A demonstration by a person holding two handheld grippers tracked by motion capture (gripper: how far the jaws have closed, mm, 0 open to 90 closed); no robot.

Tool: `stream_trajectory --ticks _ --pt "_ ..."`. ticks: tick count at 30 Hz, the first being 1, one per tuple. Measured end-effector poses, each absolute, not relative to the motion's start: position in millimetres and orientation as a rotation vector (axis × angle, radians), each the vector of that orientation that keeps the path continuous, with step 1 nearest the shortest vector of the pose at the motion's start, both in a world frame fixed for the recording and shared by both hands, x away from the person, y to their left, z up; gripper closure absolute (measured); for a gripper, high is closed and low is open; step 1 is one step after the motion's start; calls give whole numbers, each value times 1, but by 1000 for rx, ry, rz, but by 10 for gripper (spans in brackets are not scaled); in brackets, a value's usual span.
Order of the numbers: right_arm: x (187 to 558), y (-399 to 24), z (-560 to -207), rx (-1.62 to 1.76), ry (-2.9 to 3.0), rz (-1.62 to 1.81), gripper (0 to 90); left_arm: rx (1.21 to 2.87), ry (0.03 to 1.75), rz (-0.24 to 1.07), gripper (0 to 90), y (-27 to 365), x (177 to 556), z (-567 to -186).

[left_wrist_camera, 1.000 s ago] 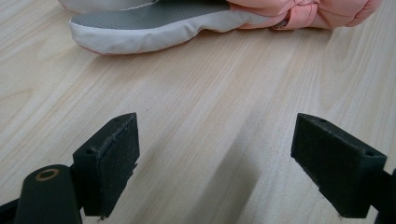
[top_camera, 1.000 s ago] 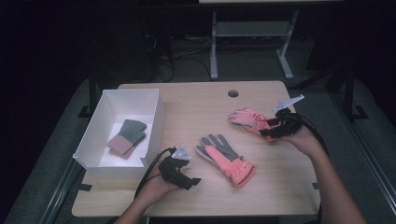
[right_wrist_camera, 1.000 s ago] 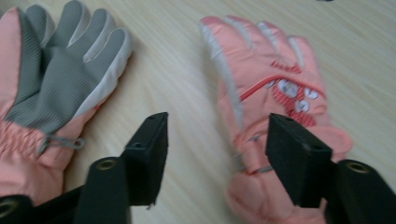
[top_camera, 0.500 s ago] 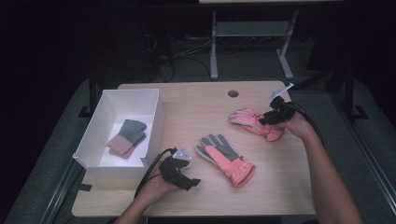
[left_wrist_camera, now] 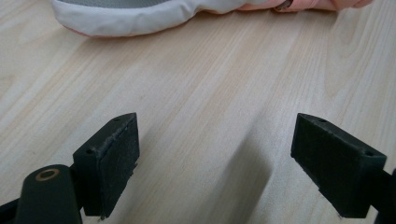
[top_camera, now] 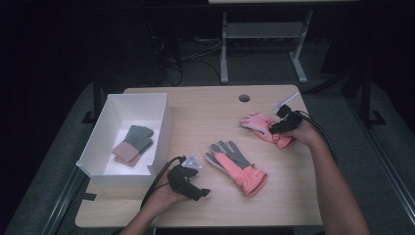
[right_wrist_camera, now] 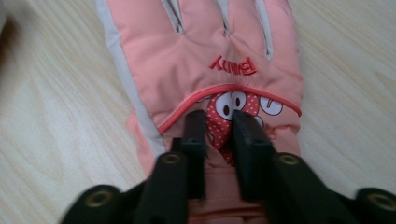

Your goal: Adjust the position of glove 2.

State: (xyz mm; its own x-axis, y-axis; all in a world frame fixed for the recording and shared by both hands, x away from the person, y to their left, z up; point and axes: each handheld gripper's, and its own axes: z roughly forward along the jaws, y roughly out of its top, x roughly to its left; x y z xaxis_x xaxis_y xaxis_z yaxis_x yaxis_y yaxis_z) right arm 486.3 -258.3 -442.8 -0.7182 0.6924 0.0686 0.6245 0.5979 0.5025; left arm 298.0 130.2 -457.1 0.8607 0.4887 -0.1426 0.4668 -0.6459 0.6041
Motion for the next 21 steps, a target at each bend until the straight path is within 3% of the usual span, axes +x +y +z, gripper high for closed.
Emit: stream_trajectory --ticks 6,21 --pt "481 -263 -444 1174 2629 849 885 2387 680 47 150 131 300 -457" --pt "446 -271 -401 1203 2474 1045 892 2370 685 47 150 130 299 -455"
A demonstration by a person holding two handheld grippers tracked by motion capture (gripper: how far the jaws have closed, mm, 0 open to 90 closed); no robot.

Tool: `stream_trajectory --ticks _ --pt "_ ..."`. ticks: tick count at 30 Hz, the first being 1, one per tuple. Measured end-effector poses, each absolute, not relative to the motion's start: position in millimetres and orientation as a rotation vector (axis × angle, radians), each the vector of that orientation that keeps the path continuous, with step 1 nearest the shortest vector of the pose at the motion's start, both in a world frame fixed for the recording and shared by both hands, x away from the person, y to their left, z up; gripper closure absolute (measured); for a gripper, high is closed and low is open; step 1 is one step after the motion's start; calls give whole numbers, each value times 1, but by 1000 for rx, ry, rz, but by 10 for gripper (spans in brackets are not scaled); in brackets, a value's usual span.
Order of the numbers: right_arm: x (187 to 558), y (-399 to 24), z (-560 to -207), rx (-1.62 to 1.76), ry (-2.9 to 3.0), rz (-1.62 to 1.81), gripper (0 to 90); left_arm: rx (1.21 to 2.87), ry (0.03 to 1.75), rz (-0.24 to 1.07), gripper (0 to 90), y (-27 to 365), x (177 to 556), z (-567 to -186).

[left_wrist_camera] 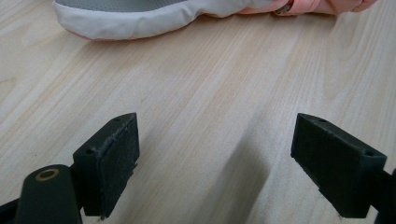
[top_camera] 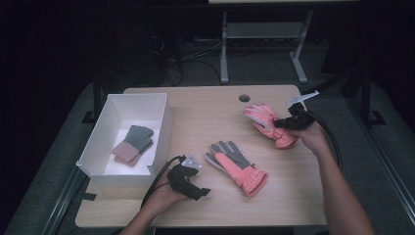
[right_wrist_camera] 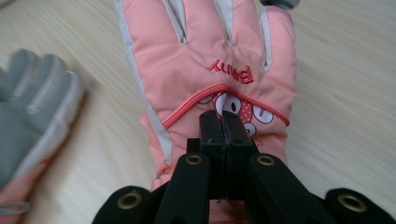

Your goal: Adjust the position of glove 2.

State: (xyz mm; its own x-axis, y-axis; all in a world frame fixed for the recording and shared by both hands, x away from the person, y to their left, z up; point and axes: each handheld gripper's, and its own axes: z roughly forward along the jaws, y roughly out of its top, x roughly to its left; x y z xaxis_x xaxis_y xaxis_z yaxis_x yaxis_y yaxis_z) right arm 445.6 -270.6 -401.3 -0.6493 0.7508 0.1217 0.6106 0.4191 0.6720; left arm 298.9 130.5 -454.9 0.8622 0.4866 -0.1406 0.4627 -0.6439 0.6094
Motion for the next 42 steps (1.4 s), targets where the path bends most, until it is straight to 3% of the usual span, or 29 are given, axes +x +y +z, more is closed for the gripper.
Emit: stream_trajectory --ticks 8,21,42 --pt "406 -262 -371 1196 2417 1080 892 2354 688 47 150 130 297 -454" --pt "346 -233 -357 1226 2404 1143 891 2349 682 56 150 130 298 -453" --pt "327 -165 -371 1212 2562 1110 891 2348 679 57 150 130 297 -452"
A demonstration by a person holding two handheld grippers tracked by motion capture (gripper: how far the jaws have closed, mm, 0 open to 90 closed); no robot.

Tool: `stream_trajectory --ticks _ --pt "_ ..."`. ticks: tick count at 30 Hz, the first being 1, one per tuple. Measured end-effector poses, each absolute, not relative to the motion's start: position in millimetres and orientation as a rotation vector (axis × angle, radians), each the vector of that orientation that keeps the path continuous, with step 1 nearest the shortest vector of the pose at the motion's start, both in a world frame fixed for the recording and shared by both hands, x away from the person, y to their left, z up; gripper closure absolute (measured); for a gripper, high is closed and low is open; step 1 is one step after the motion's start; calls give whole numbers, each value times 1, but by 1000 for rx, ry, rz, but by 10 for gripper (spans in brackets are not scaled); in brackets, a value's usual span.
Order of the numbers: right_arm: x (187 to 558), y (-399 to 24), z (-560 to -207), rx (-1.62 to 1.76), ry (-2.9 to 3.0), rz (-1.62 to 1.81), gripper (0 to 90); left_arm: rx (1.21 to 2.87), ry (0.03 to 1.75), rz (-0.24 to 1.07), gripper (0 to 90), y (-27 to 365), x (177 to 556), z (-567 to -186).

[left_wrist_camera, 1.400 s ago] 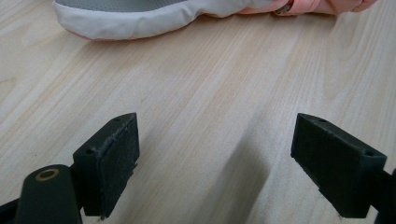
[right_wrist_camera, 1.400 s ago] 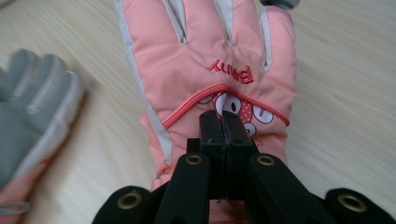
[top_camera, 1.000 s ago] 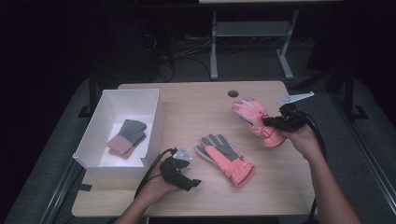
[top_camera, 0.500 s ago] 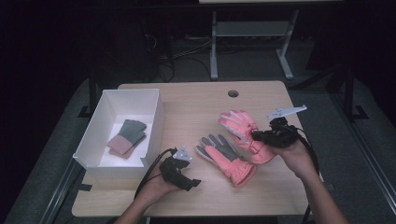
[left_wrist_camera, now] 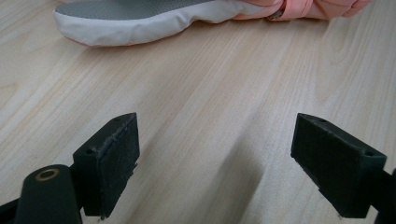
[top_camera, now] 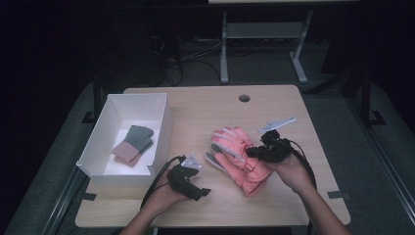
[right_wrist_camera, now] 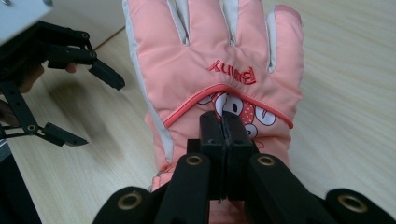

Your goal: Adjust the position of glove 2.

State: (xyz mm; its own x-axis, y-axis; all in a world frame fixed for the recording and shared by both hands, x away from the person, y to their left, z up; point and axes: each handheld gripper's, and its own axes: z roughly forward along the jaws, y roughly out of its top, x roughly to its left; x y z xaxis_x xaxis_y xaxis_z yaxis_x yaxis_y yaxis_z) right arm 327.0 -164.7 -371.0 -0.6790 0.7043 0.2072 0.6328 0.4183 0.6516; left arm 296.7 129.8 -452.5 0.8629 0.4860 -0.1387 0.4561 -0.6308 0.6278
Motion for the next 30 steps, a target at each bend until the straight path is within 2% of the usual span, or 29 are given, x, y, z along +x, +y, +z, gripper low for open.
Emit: stream_trajectory --ticks 12,14,16,17,18,20,22,24,26,29,30 --pt "332 -144 -389 1181 2633 1036 879 2365 666 58 151 129 297 -453" --pt "333 -142 -392 1158 2637 1025 837 2363 665 59 151 128 297 -453" --pt "334 -143 -392 1141 2643 1051 731 2361 666 59 154 128 297 -453" --pt "333 -144 -391 1140 2644 1062 718 2353 674 57 156 127 297 -453" --pt "333 -146 -389 1129 2640 1072 670 2352 675 55 170 127 297 -453" --pt "333 -148 -387 1110 2622 1102 631 2344 675 64 203 128 297 -452" --pt "333 -153 -383 1105 2600 1126 596 2345 665 78 289 129 296 -450" --pt "333 -159 -380 1076 2580 1156 613 2318 659 77 423 130 296 -447" --pt "333 -165 -377 1052 2547 1182 697 2314 641 65 587 131 297 -443" --pt "332 -176 -373 1028 2501 1212 879 2290 634 50 842 128 296 -438" --pt "332 -180 -373 1008 2485 1223 898 2281 637 49 897 127 296 -437"
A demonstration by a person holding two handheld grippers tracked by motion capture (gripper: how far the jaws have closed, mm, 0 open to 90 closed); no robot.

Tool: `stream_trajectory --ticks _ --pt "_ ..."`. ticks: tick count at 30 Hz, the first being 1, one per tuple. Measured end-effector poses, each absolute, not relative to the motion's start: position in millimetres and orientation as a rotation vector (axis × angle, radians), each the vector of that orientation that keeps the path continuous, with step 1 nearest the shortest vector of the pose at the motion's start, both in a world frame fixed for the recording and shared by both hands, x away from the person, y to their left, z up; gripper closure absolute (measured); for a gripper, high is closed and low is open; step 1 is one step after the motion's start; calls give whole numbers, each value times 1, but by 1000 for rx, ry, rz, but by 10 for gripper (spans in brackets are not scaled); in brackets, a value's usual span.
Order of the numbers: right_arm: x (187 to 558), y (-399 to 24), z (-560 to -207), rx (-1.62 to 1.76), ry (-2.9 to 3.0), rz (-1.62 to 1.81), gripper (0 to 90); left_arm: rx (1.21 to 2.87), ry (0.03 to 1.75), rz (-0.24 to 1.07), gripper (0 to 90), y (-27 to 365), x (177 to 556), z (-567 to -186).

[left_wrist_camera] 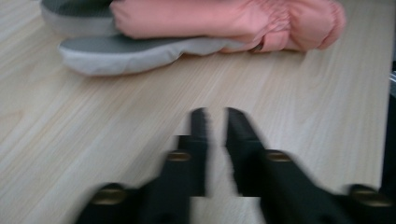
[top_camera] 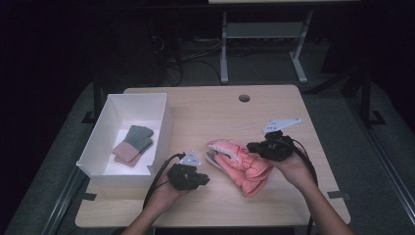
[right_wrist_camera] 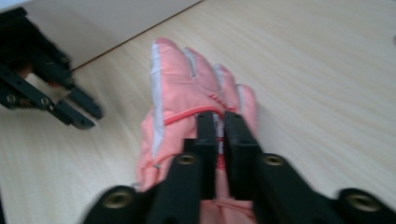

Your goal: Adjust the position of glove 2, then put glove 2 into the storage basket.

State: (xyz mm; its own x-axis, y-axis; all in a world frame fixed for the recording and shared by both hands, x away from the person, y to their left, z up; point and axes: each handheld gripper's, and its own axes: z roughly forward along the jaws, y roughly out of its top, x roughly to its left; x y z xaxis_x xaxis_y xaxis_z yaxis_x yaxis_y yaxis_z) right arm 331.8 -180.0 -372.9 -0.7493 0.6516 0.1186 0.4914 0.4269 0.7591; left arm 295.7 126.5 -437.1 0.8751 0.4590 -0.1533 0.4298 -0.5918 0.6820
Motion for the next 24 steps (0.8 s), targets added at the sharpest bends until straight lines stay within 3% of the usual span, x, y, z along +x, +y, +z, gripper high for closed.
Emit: stream_trajectory --ticks 16,24 --pt "317 -246 -408 1094 2478 1127 900 2351 545 -19 898 66 291 -445" --pt "319 -245 -429 1124 2563 1058 900 2351 494 -45 898 43 285 -448"
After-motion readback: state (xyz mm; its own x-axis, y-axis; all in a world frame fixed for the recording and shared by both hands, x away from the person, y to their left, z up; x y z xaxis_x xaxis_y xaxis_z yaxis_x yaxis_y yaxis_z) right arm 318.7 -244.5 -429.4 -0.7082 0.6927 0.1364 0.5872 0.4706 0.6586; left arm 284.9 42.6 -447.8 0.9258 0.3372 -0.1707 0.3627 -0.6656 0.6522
